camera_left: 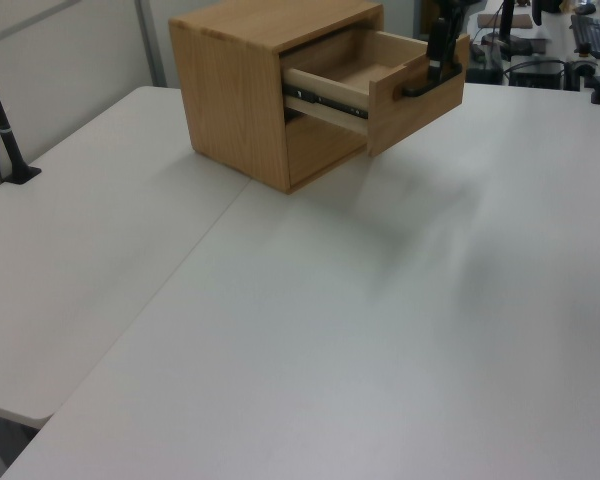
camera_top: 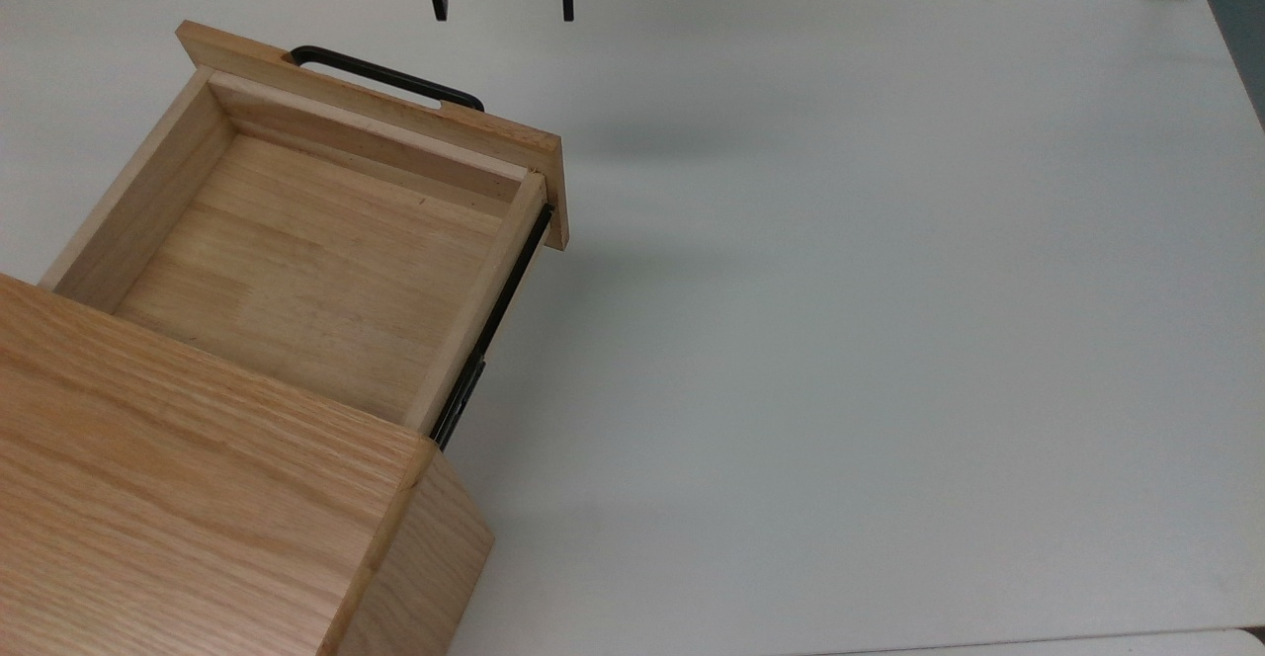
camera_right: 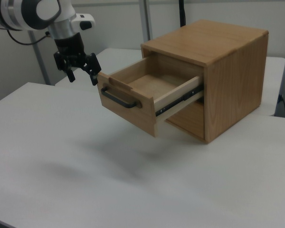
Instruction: Open the drawer by sliding it
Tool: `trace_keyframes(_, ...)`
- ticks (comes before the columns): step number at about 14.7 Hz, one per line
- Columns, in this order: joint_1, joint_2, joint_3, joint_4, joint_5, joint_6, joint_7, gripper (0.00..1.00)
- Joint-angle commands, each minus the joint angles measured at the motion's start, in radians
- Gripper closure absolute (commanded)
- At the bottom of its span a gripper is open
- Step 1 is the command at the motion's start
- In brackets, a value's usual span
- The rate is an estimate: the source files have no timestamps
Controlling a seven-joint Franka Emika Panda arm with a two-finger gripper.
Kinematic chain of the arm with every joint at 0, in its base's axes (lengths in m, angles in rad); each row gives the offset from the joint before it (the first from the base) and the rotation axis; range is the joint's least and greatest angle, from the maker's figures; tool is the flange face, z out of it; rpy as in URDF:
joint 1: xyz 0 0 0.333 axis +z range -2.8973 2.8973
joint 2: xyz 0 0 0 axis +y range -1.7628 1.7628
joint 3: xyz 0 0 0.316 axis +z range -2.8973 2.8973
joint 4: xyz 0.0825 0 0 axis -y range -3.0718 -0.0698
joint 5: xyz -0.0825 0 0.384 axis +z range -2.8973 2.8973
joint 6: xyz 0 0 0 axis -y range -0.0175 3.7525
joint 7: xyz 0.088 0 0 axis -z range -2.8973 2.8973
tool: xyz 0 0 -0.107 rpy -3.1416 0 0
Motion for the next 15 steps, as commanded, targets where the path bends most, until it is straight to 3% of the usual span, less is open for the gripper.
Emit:
trace_keyframes(1,0.007,-0.016,-0.008,-0.024,-0.014,-0.006,-0.121,0.0)
trace_keyframes(6,0.027,-0.022,-0.003,-0.019,-0.011,-0.089,-0.105,0.0)
trace_keyframes(8,0.024,-0.02,0.013,0.005,-0.006,-0.127,0.006,0.0)
trace_keyframes(15,0.015,-0.023,0.015,0.002,-0.001,-0.129,-0.025,0.0)
